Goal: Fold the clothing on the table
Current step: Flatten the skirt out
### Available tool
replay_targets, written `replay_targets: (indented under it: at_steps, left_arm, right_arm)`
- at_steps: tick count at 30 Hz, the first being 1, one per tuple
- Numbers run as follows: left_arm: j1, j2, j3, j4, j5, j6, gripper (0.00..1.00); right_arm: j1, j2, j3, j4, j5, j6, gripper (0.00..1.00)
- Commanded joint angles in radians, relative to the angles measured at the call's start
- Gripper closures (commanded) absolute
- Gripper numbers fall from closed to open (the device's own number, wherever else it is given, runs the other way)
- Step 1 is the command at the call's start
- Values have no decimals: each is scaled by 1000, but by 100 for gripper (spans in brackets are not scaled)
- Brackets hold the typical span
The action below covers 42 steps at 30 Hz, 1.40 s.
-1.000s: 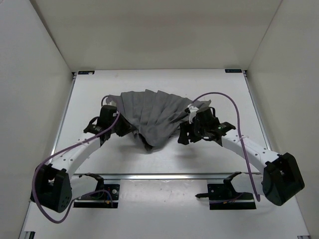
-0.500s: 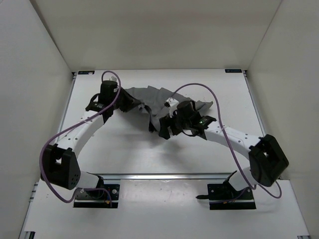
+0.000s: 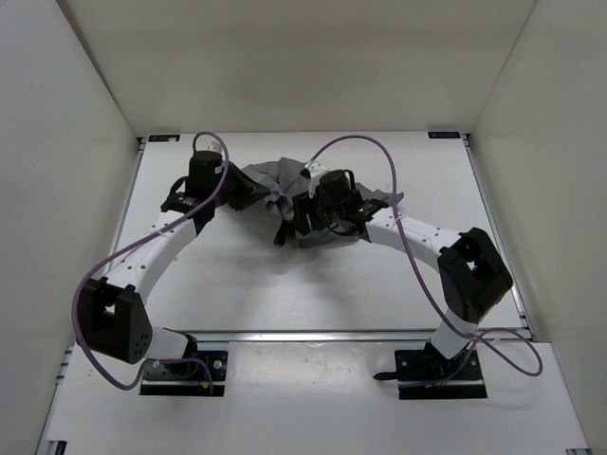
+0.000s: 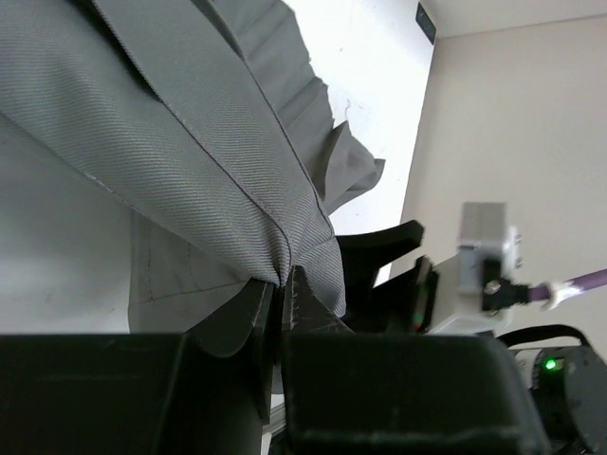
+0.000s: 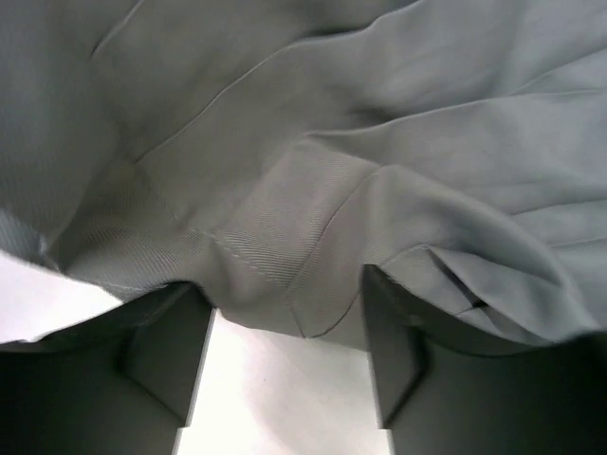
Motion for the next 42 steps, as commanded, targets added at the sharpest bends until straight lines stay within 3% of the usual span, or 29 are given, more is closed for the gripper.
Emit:
replay_targets:
  at_steps: [1, 7, 11, 14, 19, 23, 29, 32, 34, 42]
  left_arm:
    - [23, -65, -30, 12, 26, -5, 100]
    - [9, -81, -24, -14, 22, 7, 100]
    - [16, -114, -61, -29, 14, 17, 100]
    - [8, -151, -113, -51, -26, 28, 100]
    - [37, -193, -231, -46, -33, 25, 100]
    - [34, -168, -237, -31, -49, 27, 100]
    - [23, -128, -243, -6, -44, 16, 100]
    - [23, -113, -249, 8, -38, 21, 100]
    - [31, -102, -246, 8, -35, 22, 100]
    - [31, -84, -277, 34, -26, 25, 100]
  right_arm:
    - [-21, -11, 36, 67, 58, 7, 44]
    - [-28, 29, 80, 9, 201, -39, 75]
    - [-99, 23, 132, -58, 296, -51, 98]
    - [-186, 8, 187, -109, 314, -91, 99]
    - [-297, -17, 270, -175, 296, -155, 88]
    - [-318, -38, 214, -184, 233, -162, 73]
    - [-263, -104, 2, -171, 162, -35, 64]
    - [-234, -194, -90, -146, 80, 14, 61]
    - [-194, -259, -150, -114, 43, 27, 55]
    - [-27, -431, -269, -126, 106, 61, 35]
